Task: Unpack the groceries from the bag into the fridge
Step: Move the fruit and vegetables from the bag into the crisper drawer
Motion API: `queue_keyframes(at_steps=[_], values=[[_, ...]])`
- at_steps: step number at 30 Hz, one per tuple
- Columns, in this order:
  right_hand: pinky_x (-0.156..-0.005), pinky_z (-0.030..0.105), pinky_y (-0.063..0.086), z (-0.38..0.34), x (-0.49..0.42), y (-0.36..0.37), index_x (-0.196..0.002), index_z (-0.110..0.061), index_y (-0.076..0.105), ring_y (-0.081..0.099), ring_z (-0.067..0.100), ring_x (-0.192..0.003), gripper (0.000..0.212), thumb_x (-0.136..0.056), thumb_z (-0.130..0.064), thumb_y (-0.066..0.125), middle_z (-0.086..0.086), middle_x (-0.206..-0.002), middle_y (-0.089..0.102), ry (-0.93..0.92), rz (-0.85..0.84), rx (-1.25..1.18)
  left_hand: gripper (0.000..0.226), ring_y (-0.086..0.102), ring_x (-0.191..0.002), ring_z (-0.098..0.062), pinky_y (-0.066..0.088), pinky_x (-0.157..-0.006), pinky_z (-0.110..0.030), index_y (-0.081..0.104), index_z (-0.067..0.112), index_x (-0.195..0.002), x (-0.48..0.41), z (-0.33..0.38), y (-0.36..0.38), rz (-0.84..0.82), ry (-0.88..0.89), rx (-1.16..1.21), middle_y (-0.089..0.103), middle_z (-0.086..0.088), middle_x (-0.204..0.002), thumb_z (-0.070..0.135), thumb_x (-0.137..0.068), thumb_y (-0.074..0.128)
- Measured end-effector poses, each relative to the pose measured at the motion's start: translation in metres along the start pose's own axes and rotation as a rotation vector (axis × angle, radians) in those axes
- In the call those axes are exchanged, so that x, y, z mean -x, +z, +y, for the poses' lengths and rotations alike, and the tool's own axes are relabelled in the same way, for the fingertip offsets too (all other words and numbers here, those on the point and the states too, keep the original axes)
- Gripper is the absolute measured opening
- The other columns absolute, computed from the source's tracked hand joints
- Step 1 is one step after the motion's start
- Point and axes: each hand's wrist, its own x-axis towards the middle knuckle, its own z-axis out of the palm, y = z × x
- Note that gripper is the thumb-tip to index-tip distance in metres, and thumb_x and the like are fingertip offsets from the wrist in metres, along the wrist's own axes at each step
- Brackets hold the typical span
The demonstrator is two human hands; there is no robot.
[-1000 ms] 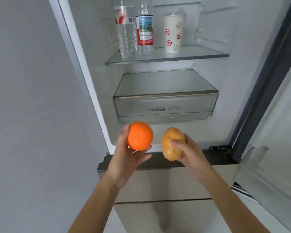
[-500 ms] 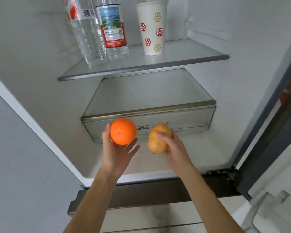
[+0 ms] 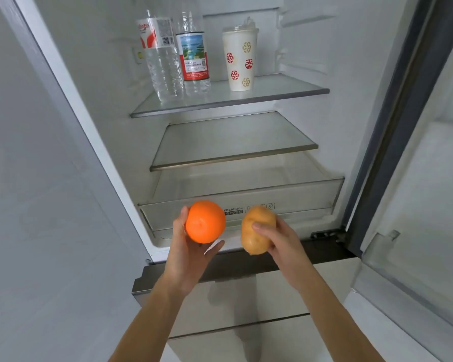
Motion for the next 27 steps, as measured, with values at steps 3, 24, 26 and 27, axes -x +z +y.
queue_keyframes(at_steps=[3, 24, 26, 27], values=[[-0.098, 0.047, 0.052, 0.004, 0.038, 0.000, -0.126, -0.032, 0.058, 0.062, 0.021, -0.114, 0.072, -0.059, -0.043, 0.083, -0.004, -0.123, 0.064, -0.011, 0.001, 0.031, 0.078, 0.056, -0.128, -0.036, 0.045, -0.105, -0.051, 0.050, 0.026, -0.140, 0.031, -0.009, -0.010, -0.044, -0.018, 0.015, 0.063, -0.013, -0.135, 0.069, -0.075, 0.063], [-0.077, 0.038, 0.061, -0.107, 0.052, 0.062, -0.120, -0.030, 0.051, 0.067, 0.012, -0.100, 0.055, -0.074, -0.030, 0.082, -0.005, -0.116, 0.065, -0.270, 0.010, 0.322, 0.050, 0.072, -0.097, -0.016, 0.060, -0.081, -0.033, 0.070, 0.025, -0.111, 0.114, 0.102, 0.008, 0.003, 0.405, -0.536, 0.075, 0.003, -0.102, 0.052, -0.068, 0.076], [-0.068, 0.037, 0.062, -0.120, 0.021, 0.075, -0.119, -0.027, 0.050, 0.066, 0.012, -0.095, 0.057, -0.072, -0.032, 0.083, -0.004, -0.115, 0.060, -0.238, -0.072, 0.520, 0.062, 0.068, -0.099, -0.011, 0.057, -0.081, -0.028, 0.067, 0.030, -0.115, 0.096, 0.125, 0.012, 0.054, 0.506, -0.799, 0.072, 0.007, -0.105, 0.054, -0.059, 0.081], [-0.067, 0.037, 0.062, -0.125, 0.003, 0.081, -0.121, -0.025, 0.050, 0.066, 0.014, -0.095, 0.061, -0.071, -0.034, 0.083, -0.004, -0.114, 0.058, -0.210, -0.128, 0.660, 0.067, 0.065, -0.100, -0.009, 0.054, -0.082, -0.027, 0.065, 0.032, -0.117, 0.084, 0.134, 0.012, 0.087, 0.552, -0.964, 0.069, 0.010, -0.108, 0.053, -0.056, 0.082]])
